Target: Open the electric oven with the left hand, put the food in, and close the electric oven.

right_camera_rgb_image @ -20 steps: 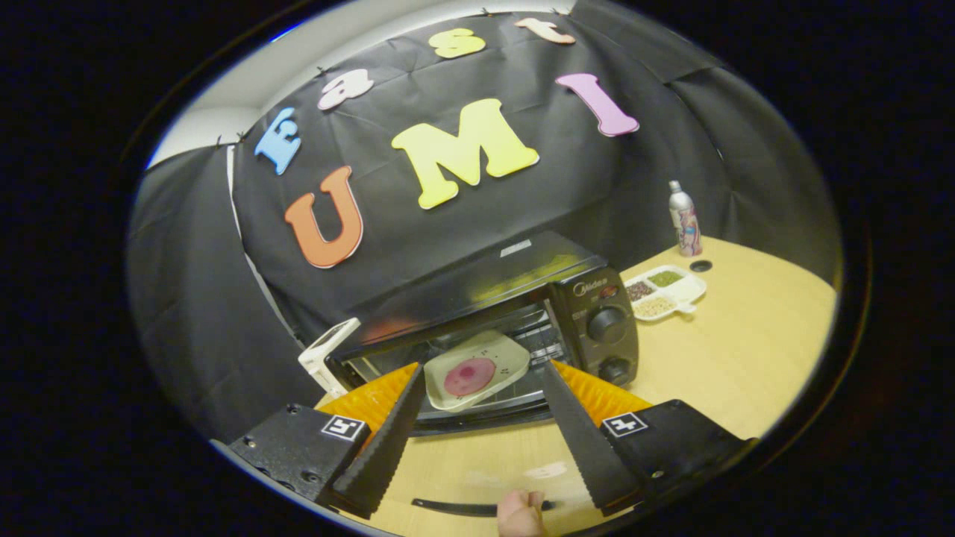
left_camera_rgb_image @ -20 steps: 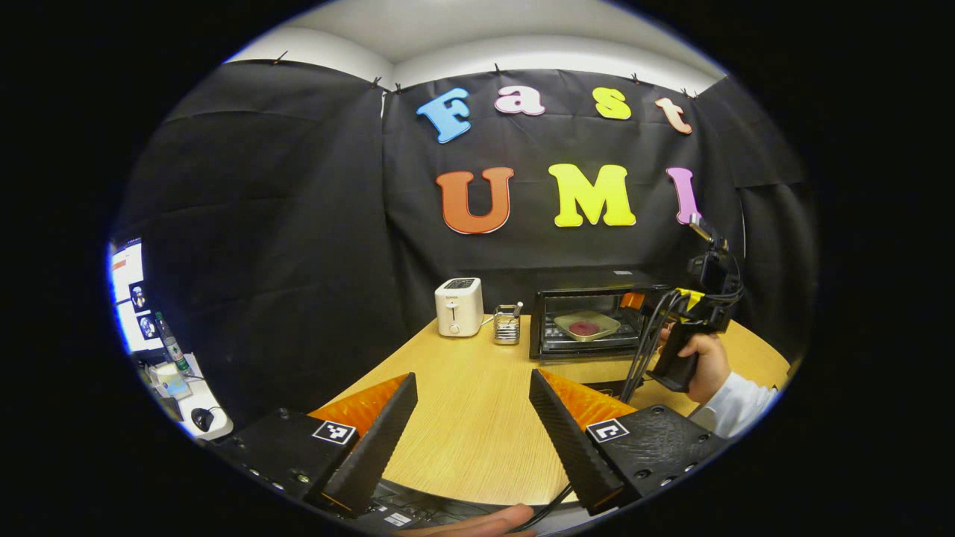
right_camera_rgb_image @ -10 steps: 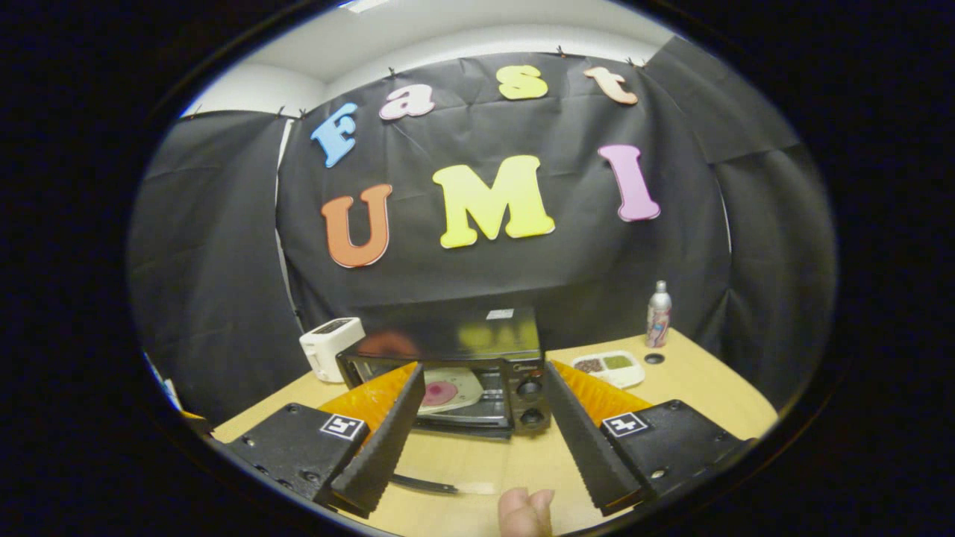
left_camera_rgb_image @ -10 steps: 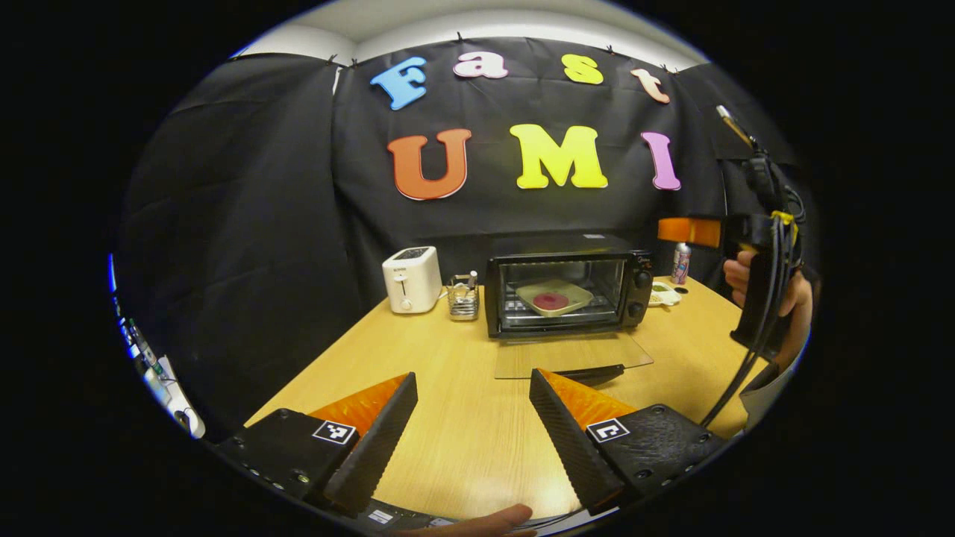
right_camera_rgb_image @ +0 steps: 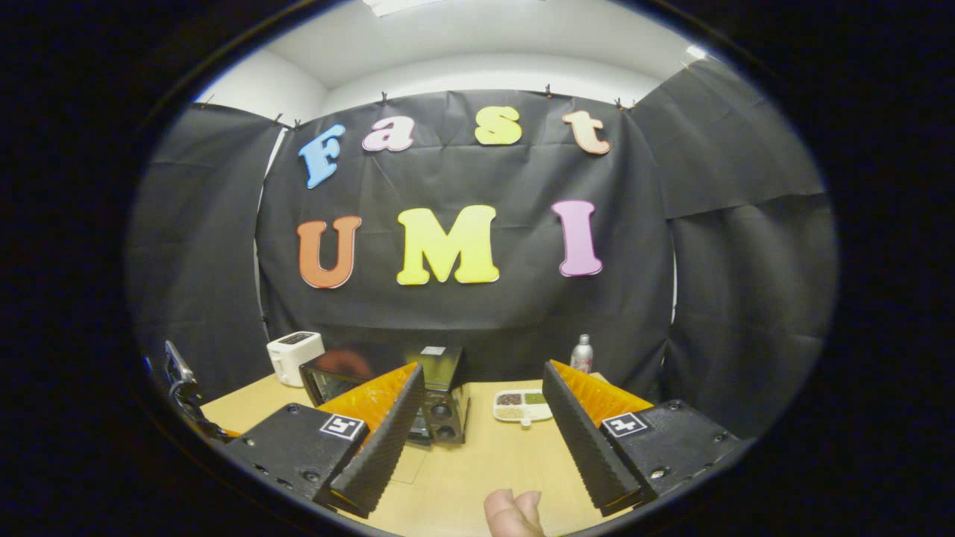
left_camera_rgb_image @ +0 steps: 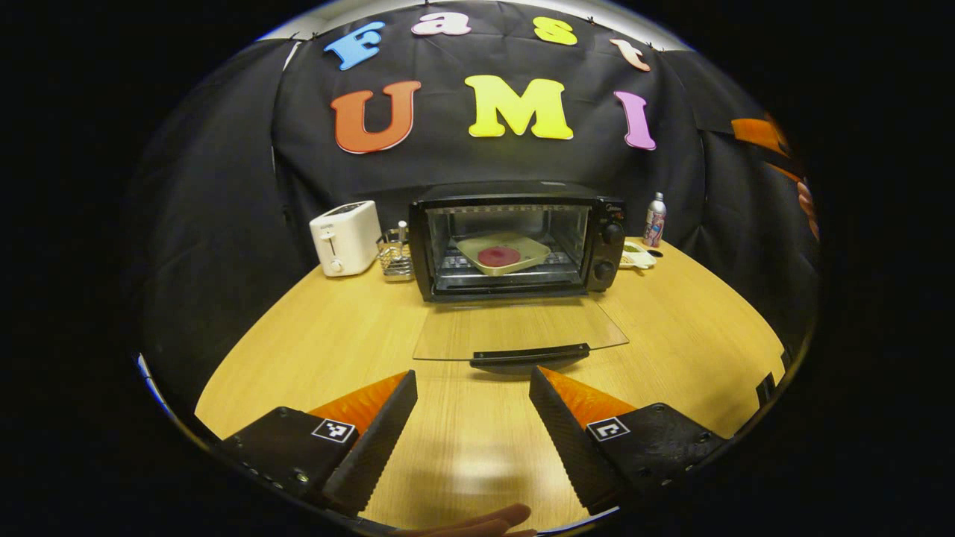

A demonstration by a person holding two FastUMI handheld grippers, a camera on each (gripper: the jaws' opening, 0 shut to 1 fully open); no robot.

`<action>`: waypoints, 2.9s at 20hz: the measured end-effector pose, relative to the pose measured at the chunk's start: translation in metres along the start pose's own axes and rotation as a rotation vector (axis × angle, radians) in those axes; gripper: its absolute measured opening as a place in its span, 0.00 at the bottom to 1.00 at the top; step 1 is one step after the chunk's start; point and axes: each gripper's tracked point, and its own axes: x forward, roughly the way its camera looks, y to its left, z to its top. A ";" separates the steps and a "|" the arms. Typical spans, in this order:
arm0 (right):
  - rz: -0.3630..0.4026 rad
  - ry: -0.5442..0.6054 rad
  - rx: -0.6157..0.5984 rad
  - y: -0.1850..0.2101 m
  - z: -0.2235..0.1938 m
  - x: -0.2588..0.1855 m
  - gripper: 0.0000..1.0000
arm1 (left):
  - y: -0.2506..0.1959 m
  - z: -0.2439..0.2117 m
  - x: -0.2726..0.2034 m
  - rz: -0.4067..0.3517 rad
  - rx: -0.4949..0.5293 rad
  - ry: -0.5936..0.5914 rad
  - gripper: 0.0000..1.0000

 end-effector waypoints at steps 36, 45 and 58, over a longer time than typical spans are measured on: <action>-0.069 -0.142 -0.020 -0.079 0.041 -0.136 0.96 | -0.059 -0.013 0.083 -0.076 0.024 0.190 0.96; -0.043 -0.138 -0.008 -0.076 0.036 -0.140 0.96 | -0.055 0.014 0.077 -0.051 0.032 0.172 0.95; -0.052 -0.140 0.016 -0.090 0.027 -0.144 0.96 | -0.045 0.055 0.075 -0.048 0.040 0.131 0.96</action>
